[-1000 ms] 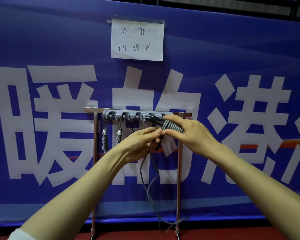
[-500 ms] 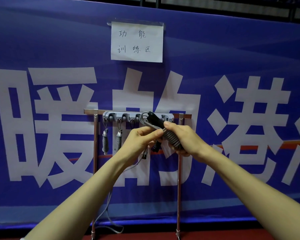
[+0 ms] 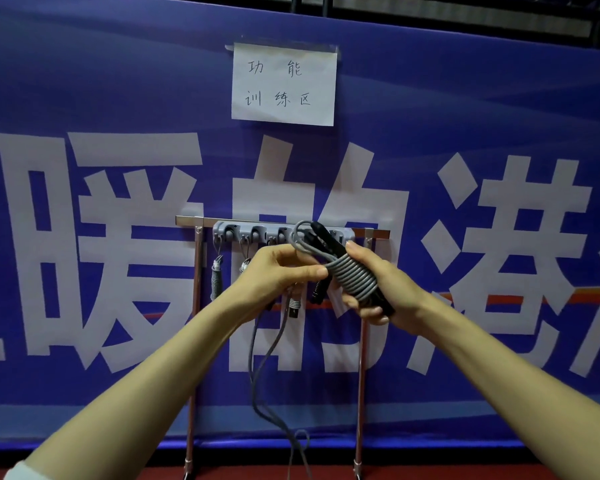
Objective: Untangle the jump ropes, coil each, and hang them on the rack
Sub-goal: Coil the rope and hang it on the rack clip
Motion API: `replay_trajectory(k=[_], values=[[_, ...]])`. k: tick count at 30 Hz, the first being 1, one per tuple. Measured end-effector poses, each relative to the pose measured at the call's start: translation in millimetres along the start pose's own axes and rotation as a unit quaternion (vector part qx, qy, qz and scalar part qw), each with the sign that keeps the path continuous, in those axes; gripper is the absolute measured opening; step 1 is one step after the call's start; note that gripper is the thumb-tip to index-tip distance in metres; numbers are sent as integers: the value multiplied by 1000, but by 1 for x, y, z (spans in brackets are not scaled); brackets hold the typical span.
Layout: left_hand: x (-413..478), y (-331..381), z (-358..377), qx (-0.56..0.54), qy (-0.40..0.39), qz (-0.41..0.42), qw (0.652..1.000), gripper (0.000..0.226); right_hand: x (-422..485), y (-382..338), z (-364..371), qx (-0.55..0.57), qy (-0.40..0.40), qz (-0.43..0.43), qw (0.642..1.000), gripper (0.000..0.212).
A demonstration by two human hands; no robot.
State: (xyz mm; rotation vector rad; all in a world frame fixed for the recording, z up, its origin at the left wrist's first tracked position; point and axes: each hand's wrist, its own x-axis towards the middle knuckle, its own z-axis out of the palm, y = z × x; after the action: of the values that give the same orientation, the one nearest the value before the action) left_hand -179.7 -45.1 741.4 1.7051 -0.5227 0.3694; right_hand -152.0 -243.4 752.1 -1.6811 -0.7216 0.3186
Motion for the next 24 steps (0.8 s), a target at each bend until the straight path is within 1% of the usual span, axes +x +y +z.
replay_trajectory(k=[1,3,5,6,7,9,11,13,15,17,19,20,21,23,24], values=[[-1,0,2,-19,13,24,999,14,0,-2,0,17,-10,10,1000,59],[-4,-3,4,-58,2,48,997,13,0,-6,0,49,-21,18,998,57],[-4,-9,2,-93,-39,37,994,14,1,-8,0,69,-29,18,997,58],[-4,-10,0,-105,-57,27,992,11,1,-7,0,76,-37,20,996,59],[-4,-11,-2,-117,-71,19,990,7,1,-7,-1,82,-50,24,995,60],[-3,-13,-7,-118,-93,22,988,1,-1,-7,-5,95,-101,40,989,61],[-4,-13,-13,-52,-104,33,993,10,-5,-11,-9,70,-165,72,981,62],[-3,-7,-19,68,-113,45,990,16,-7,-18,-12,1,-226,121,967,60],[3,4,-24,149,-159,56,974,9,-5,-20,-12,-55,-272,177,944,57],[11,19,-27,189,-189,58,962,8,-1,-18,-13,-81,-297,219,926,58],[18,34,-28,236,-186,77,951,10,3,-16,-17,-87,-294,242,920,59],[20,39,-26,276,-183,101,938,10,4,-15,-20,-98,-283,246,922,61],[20,42,-22,330,-189,132,915,10,4,-15,-21,-124,-268,245,924,61],[20,40,-12,437,-219,192,851,10,5,-13,-19,-221,-230,222,921,59],[20,36,-8,471,-229,205,827,10,5,-12,-14,-274,-211,199,917,56]])
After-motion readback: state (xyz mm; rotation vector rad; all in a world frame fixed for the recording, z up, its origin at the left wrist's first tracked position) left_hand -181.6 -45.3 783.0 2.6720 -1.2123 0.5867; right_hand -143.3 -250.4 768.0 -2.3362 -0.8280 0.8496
